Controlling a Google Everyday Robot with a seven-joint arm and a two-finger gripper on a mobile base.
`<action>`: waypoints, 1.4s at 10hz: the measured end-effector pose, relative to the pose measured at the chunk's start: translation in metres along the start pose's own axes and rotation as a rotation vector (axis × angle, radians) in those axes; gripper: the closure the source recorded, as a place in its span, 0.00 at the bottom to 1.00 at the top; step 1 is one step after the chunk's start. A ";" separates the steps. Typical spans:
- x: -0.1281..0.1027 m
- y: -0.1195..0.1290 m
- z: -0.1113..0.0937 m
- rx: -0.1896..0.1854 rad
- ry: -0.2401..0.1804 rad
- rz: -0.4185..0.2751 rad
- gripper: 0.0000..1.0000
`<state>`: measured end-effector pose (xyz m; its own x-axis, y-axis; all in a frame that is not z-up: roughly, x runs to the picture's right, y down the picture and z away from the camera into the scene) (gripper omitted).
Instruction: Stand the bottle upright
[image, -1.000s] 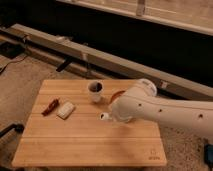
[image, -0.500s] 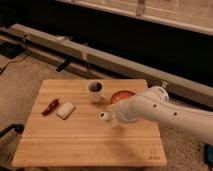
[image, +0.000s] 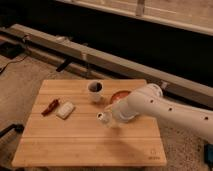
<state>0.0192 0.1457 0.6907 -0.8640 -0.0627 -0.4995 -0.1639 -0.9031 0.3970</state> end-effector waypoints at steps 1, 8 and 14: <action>-0.001 0.001 0.003 0.014 0.011 0.013 1.00; -0.006 0.001 0.025 0.092 0.098 0.098 1.00; -0.007 0.002 0.003 -0.031 0.116 0.091 1.00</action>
<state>0.0230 0.1457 0.6975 -0.8134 -0.1918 -0.5491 -0.0713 -0.9041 0.4213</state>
